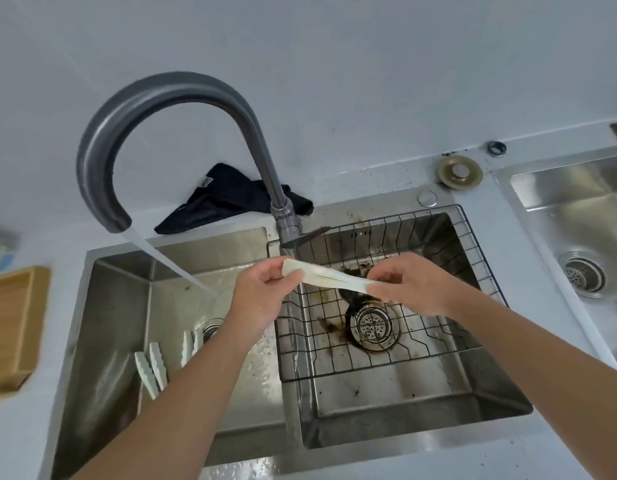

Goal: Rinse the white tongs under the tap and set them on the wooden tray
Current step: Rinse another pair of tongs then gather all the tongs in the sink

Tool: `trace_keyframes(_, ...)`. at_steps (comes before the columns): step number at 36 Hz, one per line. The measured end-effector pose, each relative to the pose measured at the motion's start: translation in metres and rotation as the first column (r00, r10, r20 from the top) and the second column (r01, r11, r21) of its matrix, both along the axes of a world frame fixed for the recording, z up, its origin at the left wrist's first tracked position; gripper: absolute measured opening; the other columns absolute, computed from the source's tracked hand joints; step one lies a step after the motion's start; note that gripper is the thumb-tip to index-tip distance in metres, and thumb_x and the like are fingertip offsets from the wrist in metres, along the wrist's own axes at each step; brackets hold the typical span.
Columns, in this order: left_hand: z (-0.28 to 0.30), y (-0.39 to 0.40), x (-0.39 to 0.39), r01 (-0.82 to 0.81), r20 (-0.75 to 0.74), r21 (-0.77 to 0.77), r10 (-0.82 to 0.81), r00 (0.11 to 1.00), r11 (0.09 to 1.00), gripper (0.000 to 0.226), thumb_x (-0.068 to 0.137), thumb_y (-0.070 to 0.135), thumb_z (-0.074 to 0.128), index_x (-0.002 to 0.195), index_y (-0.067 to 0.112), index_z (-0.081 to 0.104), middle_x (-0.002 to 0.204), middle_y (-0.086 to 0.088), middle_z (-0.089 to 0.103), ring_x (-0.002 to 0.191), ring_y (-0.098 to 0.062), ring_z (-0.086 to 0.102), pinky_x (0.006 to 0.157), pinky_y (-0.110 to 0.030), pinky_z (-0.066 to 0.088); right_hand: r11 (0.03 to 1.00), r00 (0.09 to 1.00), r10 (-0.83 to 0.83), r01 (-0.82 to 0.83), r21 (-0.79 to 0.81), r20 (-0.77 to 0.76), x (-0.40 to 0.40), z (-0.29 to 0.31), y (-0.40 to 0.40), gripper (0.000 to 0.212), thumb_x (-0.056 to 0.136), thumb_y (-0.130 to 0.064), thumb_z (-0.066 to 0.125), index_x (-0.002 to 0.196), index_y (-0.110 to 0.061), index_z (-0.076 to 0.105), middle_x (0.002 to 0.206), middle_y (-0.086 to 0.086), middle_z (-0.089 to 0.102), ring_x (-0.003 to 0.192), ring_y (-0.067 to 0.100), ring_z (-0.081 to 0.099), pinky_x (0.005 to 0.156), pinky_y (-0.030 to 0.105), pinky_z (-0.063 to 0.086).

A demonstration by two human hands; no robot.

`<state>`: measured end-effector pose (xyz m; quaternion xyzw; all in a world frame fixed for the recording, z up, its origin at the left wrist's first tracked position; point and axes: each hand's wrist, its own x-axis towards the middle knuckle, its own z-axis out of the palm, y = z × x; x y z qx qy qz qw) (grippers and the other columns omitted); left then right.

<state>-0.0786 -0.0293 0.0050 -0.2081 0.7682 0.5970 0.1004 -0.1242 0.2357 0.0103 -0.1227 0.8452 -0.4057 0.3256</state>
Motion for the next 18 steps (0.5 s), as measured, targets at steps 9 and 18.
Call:
trace_keyframes(9,0.006,-0.024,0.017,-0.159,0.029,0.211,0.156,0.987,0.964,0.017,0.090,0.015,0.075,0.104,0.024,0.076,0.092,0.003,0.081,0.079,-0.010,0.075,0.077,-0.023,0.061,0.993,0.990,-0.038,0.052,-0.106,0.133,0.014,0.009,-0.029,0.011,0.095,-0.029,0.066,0.094,-0.023,0.075,0.067,-0.005,0.068,0.055,0.003,0.058,0.054,0.016,0.046)
trace_keyframes(18,0.003,-0.049,0.035,-0.364,0.123,0.371,0.343,0.931,0.855,0.012,0.094,0.015,0.071,0.105,0.017,0.077,0.085,0.002,0.079,0.076,-0.009,0.069,0.074,-0.024,0.056,0.985,0.963,-0.034,0.078,-0.157,0.268,0.028,0.009,-0.068,0.017,0.094,-0.033,0.066,0.088,-0.022,0.077,0.064,-0.004,0.068,0.056,0.008,0.057,0.052,0.018,0.046)
